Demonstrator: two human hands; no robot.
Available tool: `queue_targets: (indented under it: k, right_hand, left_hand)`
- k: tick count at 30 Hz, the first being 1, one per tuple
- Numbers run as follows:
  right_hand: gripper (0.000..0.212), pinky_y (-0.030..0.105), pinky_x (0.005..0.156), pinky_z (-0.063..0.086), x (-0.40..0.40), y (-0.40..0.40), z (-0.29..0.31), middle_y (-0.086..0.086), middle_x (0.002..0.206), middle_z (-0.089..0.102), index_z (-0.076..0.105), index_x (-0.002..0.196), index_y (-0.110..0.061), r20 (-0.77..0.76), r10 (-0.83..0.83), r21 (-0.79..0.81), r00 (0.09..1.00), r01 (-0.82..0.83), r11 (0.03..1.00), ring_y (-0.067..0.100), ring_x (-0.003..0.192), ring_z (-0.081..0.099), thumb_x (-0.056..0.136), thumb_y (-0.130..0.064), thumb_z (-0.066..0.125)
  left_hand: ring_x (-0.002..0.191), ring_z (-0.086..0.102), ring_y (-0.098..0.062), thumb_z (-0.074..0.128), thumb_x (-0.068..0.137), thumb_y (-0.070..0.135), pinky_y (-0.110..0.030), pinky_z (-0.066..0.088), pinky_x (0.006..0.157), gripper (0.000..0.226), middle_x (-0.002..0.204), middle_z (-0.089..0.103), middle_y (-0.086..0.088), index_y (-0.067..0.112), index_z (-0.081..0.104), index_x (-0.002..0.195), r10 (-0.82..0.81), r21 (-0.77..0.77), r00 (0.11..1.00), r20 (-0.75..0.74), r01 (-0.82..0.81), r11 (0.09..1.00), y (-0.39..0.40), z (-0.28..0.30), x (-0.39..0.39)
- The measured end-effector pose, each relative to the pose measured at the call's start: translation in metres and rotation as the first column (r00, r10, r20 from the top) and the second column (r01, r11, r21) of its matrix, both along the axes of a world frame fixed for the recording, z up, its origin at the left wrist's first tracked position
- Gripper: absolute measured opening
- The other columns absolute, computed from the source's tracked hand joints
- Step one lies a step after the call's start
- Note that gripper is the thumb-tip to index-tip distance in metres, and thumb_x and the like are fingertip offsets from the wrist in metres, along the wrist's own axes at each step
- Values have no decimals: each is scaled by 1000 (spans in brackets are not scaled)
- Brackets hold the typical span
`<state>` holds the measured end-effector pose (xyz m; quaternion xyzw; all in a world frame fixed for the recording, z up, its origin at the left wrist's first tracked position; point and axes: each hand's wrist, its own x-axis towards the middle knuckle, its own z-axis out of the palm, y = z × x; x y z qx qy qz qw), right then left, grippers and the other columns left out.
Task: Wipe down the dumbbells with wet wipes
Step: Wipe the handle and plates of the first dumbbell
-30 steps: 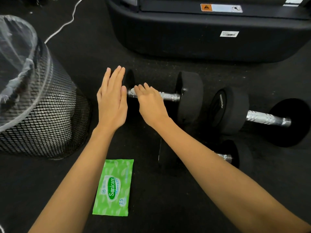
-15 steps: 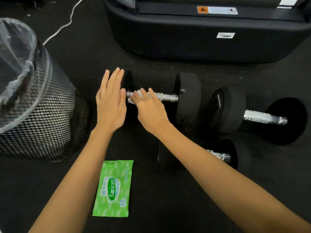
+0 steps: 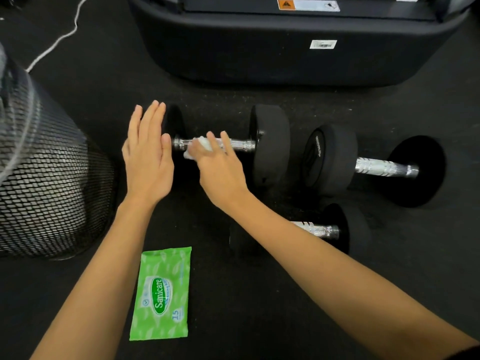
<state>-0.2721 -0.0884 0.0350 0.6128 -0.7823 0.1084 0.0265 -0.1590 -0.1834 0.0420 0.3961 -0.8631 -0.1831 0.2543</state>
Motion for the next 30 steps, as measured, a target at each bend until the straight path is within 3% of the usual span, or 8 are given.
queue_targets:
  k: [3,10,16,20,22,26,28,30]
  right_hand:
    - [54,45,121,6,-11,-10,3,6,146,46,42,142,-12,29,-111,-4,993,111,994,29,143,28,90,-6,55]
    - [56,33,118,16,-5,-17,4,8,152,37,34,147,-10,66,69,-2,995,-69,998,23,143,28,94,-3,51]
    - [27,33,117,23,-10,-34,13,7,108,67,60,115,-9,157,-130,-25,979,136,990,22,114,57,89,-5,56]
    - [39,29,109,33,-8,-31,10,6,125,61,56,128,-11,211,5,-60,978,7,998,20,122,53,91,-3,54]
    - [43,34,100,46,-10,-22,7,5,130,59,56,131,-15,217,17,-55,976,-5,998,22,120,55,89,-3,56]
    - [33,37,82,52,-22,-27,22,3,107,69,66,117,-24,276,-160,-45,948,179,983,24,97,65,86,-15,60]
    - [36,36,82,51,-31,-37,32,3,109,69,64,122,-24,294,-223,-75,929,255,964,24,99,64,87,-15,62]
    - [41,36,85,51,-29,-44,32,5,112,68,61,126,-23,294,-191,-76,937,222,972,25,102,64,87,-10,59]
  left_hand:
    - [151,2,-9,26,108,30,-52,15,116,47,163,17,11,24,22,155,7,-3,1000,-4,-7,1000,2,0,-2]
    - [151,2,-8,26,108,30,-50,16,116,48,163,16,12,25,21,155,14,-6,1000,6,-14,1000,4,1,-1]
    - [151,1,-8,25,108,31,-52,15,116,48,163,16,12,25,20,156,23,-11,1000,11,-23,1000,4,1,-2]
    - [151,2,-9,25,108,29,-52,17,115,48,163,15,11,25,20,156,26,-19,999,27,-26,999,5,3,-1]
    - [151,2,-9,26,108,29,-52,18,115,48,163,15,11,24,20,156,27,-21,999,25,-26,999,6,3,-1]
    - [151,2,-9,27,108,27,-50,18,115,48,163,16,11,25,21,155,40,-18,999,17,-40,999,8,1,0]
    - [151,3,-10,27,108,27,-50,18,115,48,163,16,11,25,21,155,39,-18,999,10,-39,999,9,1,0]
    - [151,3,-10,26,108,27,-50,19,115,48,163,16,11,24,21,155,38,-27,999,11,-38,999,9,0,1]
